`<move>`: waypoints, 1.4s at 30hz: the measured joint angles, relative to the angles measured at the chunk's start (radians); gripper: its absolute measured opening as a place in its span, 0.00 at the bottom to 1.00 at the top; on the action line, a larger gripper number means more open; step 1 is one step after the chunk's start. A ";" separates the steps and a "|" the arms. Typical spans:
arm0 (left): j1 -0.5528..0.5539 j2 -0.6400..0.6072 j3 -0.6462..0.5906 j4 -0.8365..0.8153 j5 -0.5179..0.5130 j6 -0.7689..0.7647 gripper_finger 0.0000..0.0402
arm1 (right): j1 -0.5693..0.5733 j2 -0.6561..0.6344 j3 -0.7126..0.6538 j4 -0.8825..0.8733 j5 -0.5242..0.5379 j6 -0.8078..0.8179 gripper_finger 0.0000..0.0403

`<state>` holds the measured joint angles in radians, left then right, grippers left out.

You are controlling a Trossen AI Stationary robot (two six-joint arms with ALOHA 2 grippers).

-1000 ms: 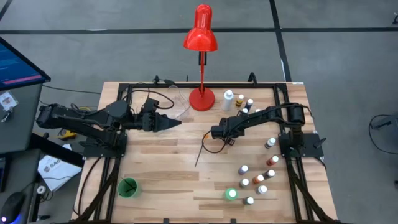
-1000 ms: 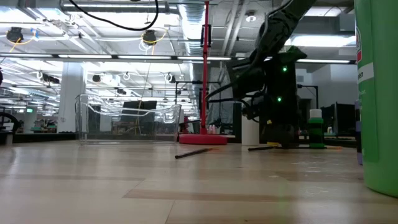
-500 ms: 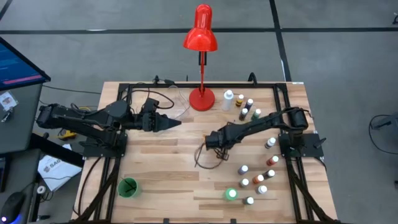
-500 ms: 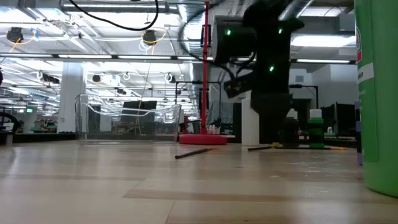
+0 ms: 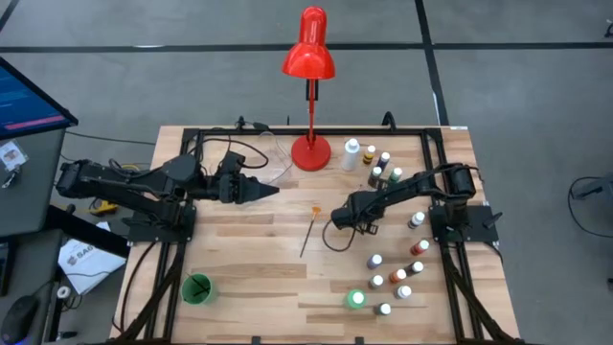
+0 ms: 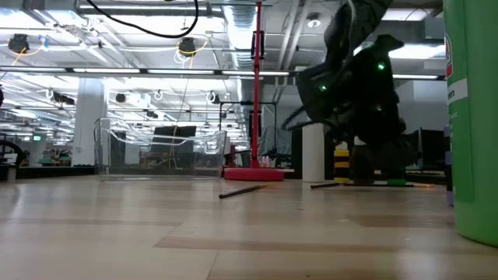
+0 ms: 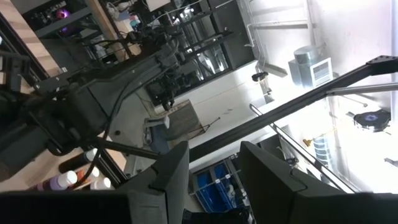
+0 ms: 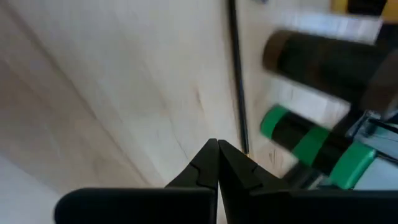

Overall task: Pick & Place Paint Supplies
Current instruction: Adjust the paintbrushes to the center of the table

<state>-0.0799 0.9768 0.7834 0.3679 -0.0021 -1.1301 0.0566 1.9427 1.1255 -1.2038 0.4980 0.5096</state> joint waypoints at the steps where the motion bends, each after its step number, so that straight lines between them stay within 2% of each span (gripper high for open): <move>1: 0.000 0.000 0.000 0.000 0.000 0.000 0.34 | -0.003 0.000 -0.009 0.000 0.002 0.000 0.00; 6: 0.000 0.000 0.000 0.000 -0.010 0.000 0.34 | -0.029 0.000 -0.048 0.003 0.063 0.012 0.00; 12: 0.000 0.000 0.000 0.000 -0.015 0.000 0.34 | -0.072 0.000 -0.071 0.018 0.086 -0.006 0.00; 22: 0.000 0.000 0.000 0.000 -0.014 0.000 0.34 | -0.121 0.000 -0.112 0.180 0.053 -0.046 0.00; 28: 0.000 0.000 0.000 0.000 -0.014 0.000 0.34 | -0.080 -0.001 -0.106 0.185 0.006 0.009 0.00; 34: 0.000 0.000 0.000 0.000 -0.013 0.000 0.34 | 0.003 -0.001 -0.009 0.202 -0.103 -0.005 0.00; 38: 0.000 0.000 0.000 0.000 -0.013 0.000 0.34 | 0.043 -0.001 0.046 0.078 -0.069 0.011 0.00; 42: 0.000 0.000 0.000 0.000 -0.012 0.000 0.34 | 0.023 -0.011 0.039 0.033 0.010 0.015 0.00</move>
<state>-0.0799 0.9768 0.7834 0.3679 -0.0145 -1.1301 0.0800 1.9316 1.1641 -1.1712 0.5082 0.5249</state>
